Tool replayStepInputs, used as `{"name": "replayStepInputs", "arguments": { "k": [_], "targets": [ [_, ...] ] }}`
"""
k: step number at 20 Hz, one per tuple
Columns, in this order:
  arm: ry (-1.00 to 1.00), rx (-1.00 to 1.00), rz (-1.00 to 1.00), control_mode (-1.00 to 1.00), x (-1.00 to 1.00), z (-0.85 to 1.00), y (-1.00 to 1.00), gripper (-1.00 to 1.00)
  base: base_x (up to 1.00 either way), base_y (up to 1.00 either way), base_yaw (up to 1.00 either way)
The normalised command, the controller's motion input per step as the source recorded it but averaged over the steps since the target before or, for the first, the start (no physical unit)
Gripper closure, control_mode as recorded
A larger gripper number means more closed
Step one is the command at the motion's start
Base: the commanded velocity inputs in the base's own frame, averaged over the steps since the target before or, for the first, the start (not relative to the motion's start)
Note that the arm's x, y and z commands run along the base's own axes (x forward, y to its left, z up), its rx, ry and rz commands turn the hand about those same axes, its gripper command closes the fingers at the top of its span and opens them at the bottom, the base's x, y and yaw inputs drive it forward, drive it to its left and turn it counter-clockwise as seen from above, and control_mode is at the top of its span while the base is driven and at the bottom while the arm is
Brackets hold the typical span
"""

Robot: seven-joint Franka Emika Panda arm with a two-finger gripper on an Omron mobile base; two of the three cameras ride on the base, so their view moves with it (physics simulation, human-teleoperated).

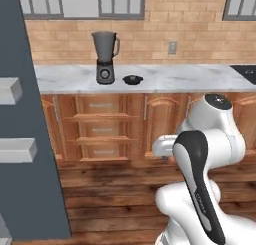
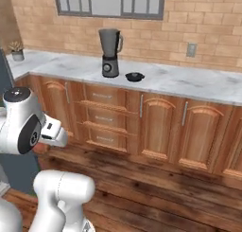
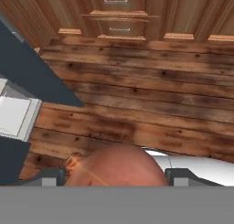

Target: Grab the onion and garlic from the fridge, place them in the blender, close the lid, and turn on the blender to create a marinade.

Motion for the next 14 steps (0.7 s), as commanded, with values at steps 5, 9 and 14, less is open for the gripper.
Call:
{"name": "replayStepInputs", "arguments": {
  "k": [5, 9, 14],
  "targets": [
    [0.00, 0.00, 0.00, 1.00, 0.00, 0.00, 0.00, 1.00, 1.00, 0.02, -0.41],
    [0.00, 0.00, 0.00, 1.00, 0.00, 0.00, 0.00, 1.00, 1.00, 0.00, -0.16],
    [0.00, 0.00, 0.00, 1.00, 0.00, 0.00, 0.00, 1.00, 1.00, 0.00, 0.04]
  ]
}}
